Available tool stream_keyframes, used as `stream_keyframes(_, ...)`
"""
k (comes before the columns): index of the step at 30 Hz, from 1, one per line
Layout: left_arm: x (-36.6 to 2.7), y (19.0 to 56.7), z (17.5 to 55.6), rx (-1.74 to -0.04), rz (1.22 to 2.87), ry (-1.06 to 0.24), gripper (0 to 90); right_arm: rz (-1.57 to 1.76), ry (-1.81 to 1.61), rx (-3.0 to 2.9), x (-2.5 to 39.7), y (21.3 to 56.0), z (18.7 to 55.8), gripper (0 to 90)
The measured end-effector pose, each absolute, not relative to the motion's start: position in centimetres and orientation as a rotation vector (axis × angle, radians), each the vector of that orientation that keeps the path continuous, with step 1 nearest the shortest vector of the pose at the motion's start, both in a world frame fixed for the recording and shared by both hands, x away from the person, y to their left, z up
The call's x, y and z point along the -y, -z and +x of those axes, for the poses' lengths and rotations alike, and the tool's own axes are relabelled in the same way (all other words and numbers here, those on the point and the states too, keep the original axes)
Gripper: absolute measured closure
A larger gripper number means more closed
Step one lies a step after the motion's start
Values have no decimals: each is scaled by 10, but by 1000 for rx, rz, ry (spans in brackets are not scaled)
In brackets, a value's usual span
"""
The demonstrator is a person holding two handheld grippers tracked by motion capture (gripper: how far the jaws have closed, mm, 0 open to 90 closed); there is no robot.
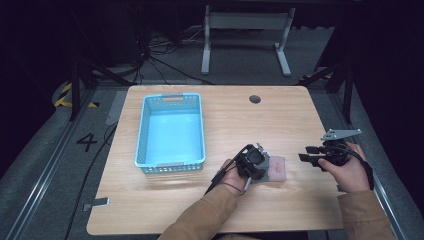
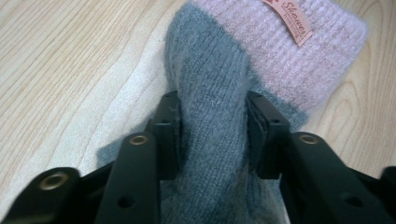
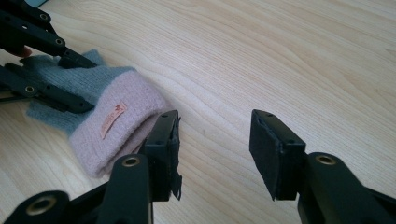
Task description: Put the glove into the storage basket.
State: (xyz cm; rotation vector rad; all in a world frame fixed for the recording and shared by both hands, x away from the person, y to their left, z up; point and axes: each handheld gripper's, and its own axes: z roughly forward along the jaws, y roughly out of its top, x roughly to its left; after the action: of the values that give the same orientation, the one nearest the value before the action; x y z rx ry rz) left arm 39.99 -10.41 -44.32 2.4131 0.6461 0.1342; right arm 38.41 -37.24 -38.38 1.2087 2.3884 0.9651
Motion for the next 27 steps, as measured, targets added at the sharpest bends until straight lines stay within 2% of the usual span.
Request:
stream_keyframes(3,103,441,400,-653,2409,-129,648,1207,-959,-2391,371,384,385,542)
stream_keyframes(9,94,434,405,-678,2388,-38,664,1196,-971,-2391,370,383,389,541)
stream_keyframes(15,82,424,405,-671,2383,-30,665,1186,-982,-2391,368,380,394,540)
stream_keyframes(27,28,381,405,-683,2317,-25,664,1143,-1004,-2416,351,377,415,534)
